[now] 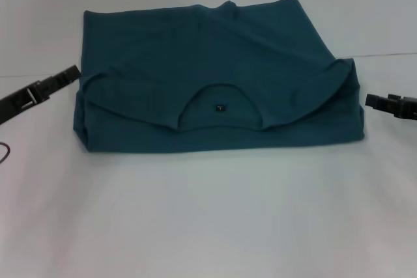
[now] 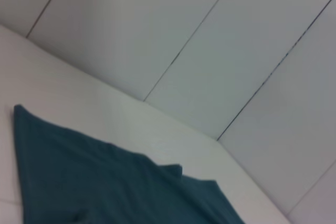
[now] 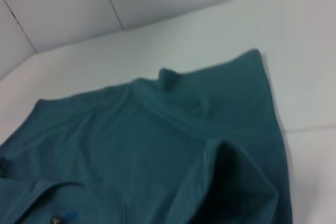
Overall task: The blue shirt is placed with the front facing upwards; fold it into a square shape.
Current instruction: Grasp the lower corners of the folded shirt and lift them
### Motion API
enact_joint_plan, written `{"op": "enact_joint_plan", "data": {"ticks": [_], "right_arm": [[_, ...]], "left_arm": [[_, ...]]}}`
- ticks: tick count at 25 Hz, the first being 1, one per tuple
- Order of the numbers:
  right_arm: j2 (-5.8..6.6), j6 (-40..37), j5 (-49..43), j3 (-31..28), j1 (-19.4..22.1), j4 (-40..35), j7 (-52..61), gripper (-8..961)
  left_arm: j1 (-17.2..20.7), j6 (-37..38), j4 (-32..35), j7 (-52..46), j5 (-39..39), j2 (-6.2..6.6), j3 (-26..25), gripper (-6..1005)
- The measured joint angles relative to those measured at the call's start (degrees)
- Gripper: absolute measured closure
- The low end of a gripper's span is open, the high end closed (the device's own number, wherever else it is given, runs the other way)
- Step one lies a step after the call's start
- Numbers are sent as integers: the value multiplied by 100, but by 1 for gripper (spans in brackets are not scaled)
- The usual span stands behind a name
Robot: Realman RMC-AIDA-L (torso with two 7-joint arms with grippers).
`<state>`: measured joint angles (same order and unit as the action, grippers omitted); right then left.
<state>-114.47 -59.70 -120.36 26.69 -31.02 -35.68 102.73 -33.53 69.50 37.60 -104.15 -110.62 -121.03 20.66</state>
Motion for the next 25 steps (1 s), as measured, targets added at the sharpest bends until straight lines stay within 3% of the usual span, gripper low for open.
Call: {"op": "enact_joint_plan", "data": {"ticks": [13, 25], "right_arm": [[234, -77, -849, 598, -279, 147, 1492, 325], [146, 251, -910, 744, -409, 292, 1558, 326]], "left_arm": [[282, 6, 73, 149, -210, -74, 202, 180], [305, 12, 73, 229, -214, -105, 202, 184]]}}
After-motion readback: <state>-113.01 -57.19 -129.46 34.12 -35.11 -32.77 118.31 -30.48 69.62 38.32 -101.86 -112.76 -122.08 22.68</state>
